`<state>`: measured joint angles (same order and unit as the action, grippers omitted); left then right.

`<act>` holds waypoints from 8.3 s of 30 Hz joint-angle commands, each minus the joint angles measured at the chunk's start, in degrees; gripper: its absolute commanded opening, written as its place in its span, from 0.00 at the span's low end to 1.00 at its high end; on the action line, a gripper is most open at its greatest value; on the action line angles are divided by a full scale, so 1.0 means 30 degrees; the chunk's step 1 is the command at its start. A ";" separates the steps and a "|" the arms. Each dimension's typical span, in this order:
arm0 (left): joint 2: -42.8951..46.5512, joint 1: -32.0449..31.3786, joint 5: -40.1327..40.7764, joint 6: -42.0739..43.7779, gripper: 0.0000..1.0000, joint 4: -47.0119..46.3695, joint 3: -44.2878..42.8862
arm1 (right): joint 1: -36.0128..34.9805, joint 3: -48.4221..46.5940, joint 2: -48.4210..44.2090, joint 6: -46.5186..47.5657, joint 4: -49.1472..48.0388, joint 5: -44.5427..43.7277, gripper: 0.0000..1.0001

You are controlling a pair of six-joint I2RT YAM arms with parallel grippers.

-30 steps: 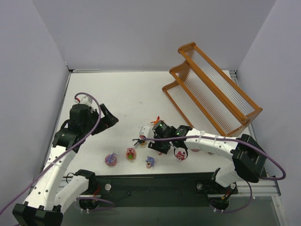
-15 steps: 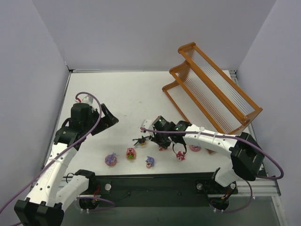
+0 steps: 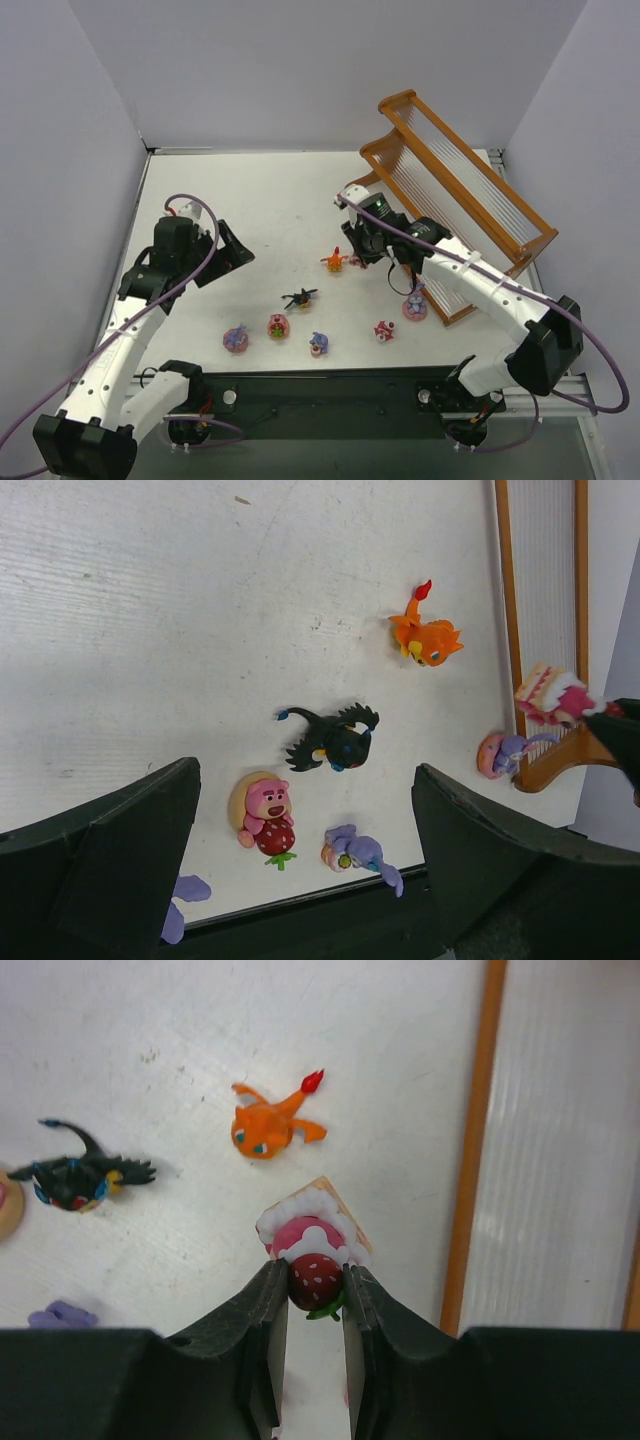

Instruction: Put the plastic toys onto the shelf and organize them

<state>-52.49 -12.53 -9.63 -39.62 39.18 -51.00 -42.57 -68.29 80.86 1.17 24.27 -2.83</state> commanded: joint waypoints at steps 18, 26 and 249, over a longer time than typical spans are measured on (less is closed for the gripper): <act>-0.1136 0.0282 -0.1273 0.0519 0.96 -0.1341 -0.0225 | 0.8411 -1.3179 -0.2488 -0.2268 1.0513 -0.4718 0.00; -0.1341 0.0370 -0.1478 0.0695 0.96 -0.1692 -0.0313 | 1.2809 -1.4033 -0.2754 -0.1095 1.0865 -0.1843 0.00; -0.3158 0.1454 -0.4056 0.3596 0.97 -0.0433 -0.0138 | 1.7499 -2.2469 0.6914 0.1544 1.3677 1.0553 0.00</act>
<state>-61.60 -8.51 -20.86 -29.32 40.05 -50.78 10.33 -133.32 101.49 4.10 64.60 30.15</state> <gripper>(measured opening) 0.970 0.284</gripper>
